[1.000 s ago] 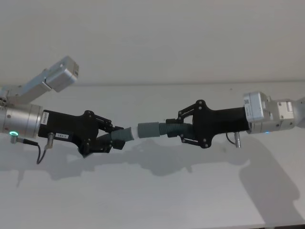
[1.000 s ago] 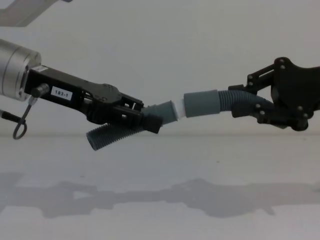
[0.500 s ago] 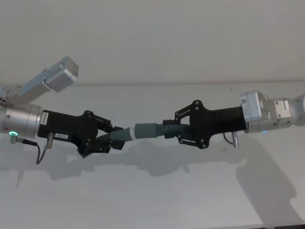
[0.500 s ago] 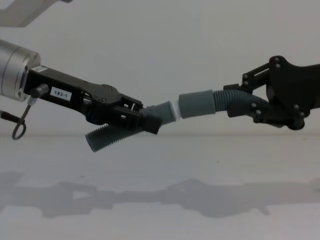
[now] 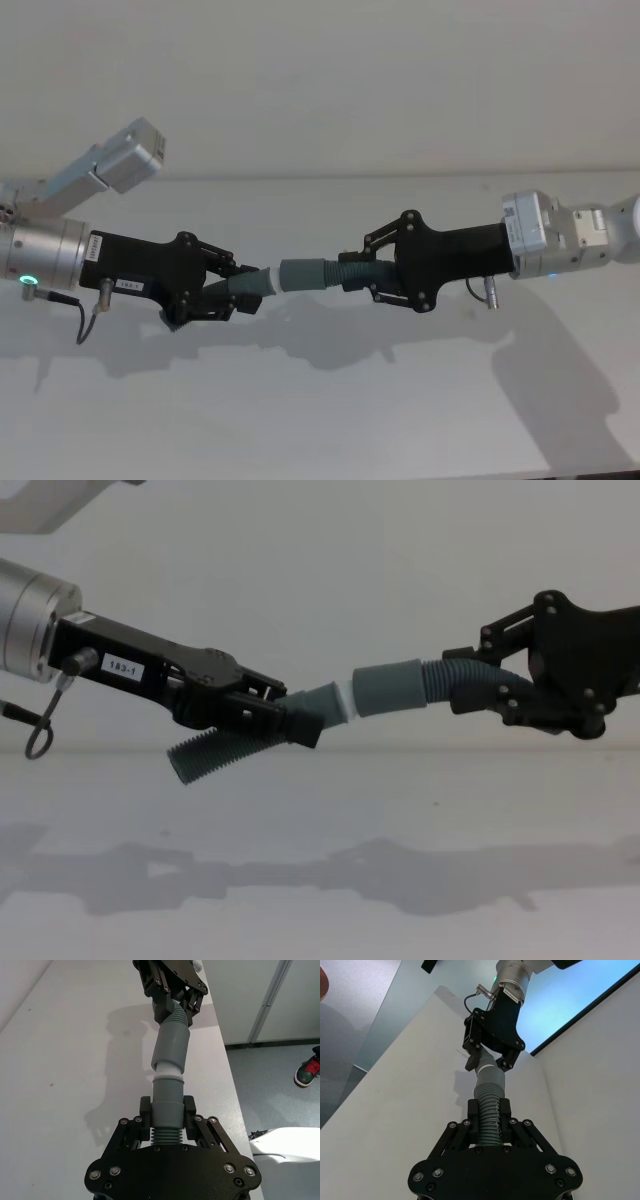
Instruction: Use both hands to pick up one end of the pipe from the table, align the ends, and insert them.
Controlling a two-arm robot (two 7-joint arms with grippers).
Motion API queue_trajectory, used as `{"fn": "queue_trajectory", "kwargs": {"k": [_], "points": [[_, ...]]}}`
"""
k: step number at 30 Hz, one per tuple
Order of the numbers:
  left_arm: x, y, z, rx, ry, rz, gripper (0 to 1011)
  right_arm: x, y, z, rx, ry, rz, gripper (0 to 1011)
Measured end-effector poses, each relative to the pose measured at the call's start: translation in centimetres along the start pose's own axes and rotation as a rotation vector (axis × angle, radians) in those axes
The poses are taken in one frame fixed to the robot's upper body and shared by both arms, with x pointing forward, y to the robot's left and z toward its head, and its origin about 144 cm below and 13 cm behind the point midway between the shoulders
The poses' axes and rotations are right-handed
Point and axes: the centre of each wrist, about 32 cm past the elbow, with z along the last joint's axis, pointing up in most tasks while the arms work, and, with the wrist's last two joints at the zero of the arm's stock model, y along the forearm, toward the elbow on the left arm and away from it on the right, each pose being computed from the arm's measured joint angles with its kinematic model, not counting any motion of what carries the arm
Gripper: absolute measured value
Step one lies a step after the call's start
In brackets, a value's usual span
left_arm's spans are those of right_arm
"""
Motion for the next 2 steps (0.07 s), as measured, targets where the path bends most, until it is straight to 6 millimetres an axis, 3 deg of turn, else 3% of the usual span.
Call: {"fn": "queue_trajectory", "kwargs": {"k": [2], "points": [[0.00, 0.00, 0.00, 0.000, 0.000, 0.000, 344, 0.00, 0.01, 0.00, 0.000, 0.000, 0.000, 215]]}}
